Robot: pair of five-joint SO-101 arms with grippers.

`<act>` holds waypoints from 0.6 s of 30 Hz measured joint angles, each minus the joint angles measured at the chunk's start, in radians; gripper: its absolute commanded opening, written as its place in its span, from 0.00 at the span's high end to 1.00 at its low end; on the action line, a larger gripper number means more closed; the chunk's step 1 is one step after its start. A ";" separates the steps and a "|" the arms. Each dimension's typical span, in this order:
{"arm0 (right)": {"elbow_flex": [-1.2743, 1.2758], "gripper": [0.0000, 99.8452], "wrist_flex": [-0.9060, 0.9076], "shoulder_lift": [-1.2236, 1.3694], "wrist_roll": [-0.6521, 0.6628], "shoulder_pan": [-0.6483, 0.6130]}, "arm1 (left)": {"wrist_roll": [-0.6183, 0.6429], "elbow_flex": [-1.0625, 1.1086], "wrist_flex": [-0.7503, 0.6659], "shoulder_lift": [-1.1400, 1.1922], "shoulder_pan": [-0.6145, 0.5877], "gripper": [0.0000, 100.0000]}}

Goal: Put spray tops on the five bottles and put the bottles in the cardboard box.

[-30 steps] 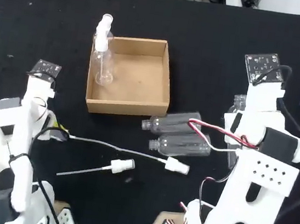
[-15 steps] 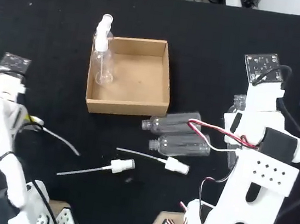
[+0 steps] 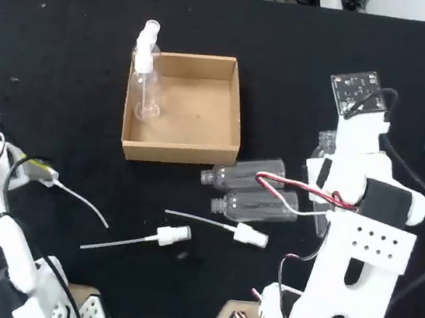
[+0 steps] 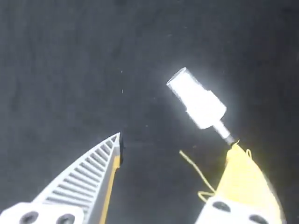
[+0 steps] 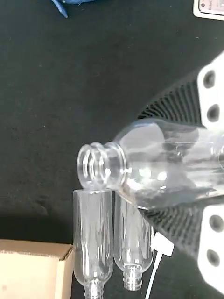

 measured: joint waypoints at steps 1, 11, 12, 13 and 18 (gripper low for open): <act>0.000 0.99 0.000 0.000 0.000 -0.006 | 0.058 0.000 -0.003 0.000 0.015 0.77; 0.000 0.99 0.000 0.000 0.000 -0.009 | 0.250 0.186 -0.247 0.000 0.087 0.77; 0.000 0.99 0.000 0.000 0.000 -0.008 | 0.261 0.190 -0.255 0.000 0.094 0.77; 0.000 0.99 0.000 0.000 0.000 -0.008 | 0.272 0.190 -0.258 0.000 0.097 0.77; 0.000 0.99 0.000 0.000 0.000 -0.008 | 0.298 0.190 -0.281 0.054 0.100 0.77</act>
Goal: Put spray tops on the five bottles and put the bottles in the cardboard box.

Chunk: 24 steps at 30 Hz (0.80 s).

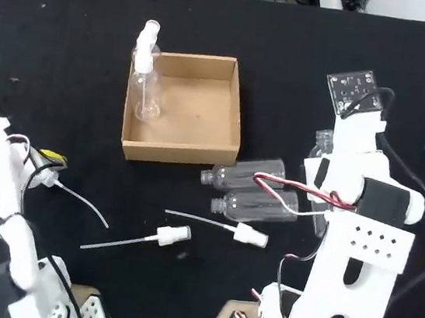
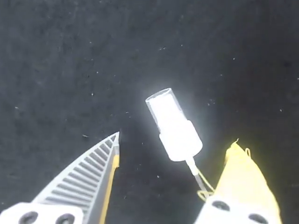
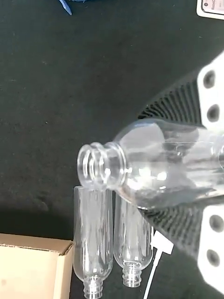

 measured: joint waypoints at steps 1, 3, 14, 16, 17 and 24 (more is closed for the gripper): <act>0.000 0.99 0.000 0.000 0.000 0.000 | 0.000 0.000 -0.009 0.029 0.002 0.78; 0.000 0.99 0.000 0.000 0.000 0.000 | 0.000 -0.008 -0.014 0.087 0.003 0.83; 0.000 0.99 0.000 0.000 0.000 0.000 | -0.100 -0.167 0.098 0.150 -0.023 0.97; 0.000 0.99 0.000 0.000 0.000 0.000 | -0.190 -0.206 0.123 0.155 -0.069 0.97; 0.005 0.99 0.000 0.000 0.000 0.000 | -0.244 -0.221 0.132 0.155 -0.097 0.97; 0.026 0.99 0.000 0.000 0.000 0.000 | -0.614 -0.265 0.141 0.155 -0.252 0.96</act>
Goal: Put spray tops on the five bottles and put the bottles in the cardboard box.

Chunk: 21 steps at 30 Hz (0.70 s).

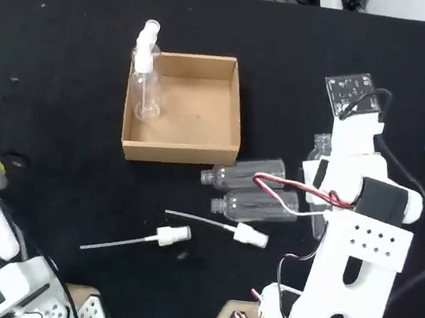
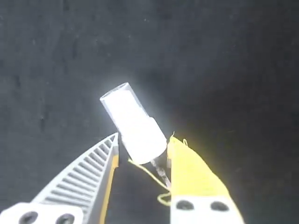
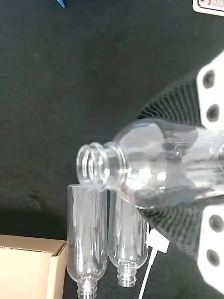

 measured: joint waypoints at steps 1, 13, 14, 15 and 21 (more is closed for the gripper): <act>0.000 0.99 0.000 0.000 0.000 0.000 | -0.041 0.000 0.003 0.000 -0.003 0.94; 0.000 0.99 0.000 0.000 0.000 0.000 | 0.066 0.017 0.003 0.000 -0.009 0.77; 0.000 0.99 0.000 0.000 0.000 0.000 | 0.115 0.017 0.003 0.000 -0.009 0.77; 0.000 0.99 0.000 0.000 0.000 0.000 | 0.166 0.017 0.003 0.000 -0.009 0.77; 0.000 0.99 0.000 0.000 0.000 0.000 | 0.364 0.026 -0.061 0.025 -0.041 0.77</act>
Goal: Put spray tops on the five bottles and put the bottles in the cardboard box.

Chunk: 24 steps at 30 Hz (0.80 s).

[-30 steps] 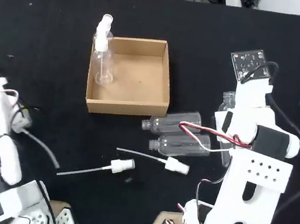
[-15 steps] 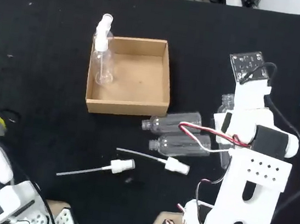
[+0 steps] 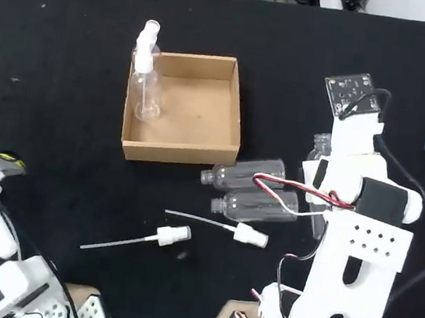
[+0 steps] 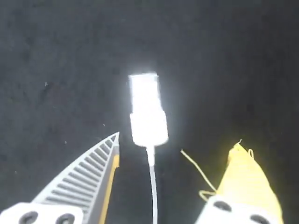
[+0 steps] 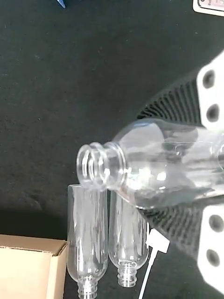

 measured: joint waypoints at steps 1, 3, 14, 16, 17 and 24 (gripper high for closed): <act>0.000 0.99 0.000 0.000 0.000 0.000 | 0.003 0.011 -0.025 0.020 -0.011 0.77; 0.000 0.99 0.000 0.000 0.000 0.000 | 0.008 0.017 -0.068 0.069 -0.026 0.77; 0.000 0.99 0.000 0.000 0.000 0.000 | 0.011 -0.058 -0.103 0.258 -0.021 0.94; 0.000 0.99 0.000 0.000 0.000 -0.002 | 0.011 -0.075 -0.094 0.259 -0.017 0.98; 0.000 0.99 0.000 0.000 0.000 -0.009 | 0.012 -0.089 -0.077 0.261 -0.017 0.96; -0.002 0.99 0.000 -0.003 -0.072 -0.098 | -0.018 -0.210 0.069 0.279 -0.025 0.97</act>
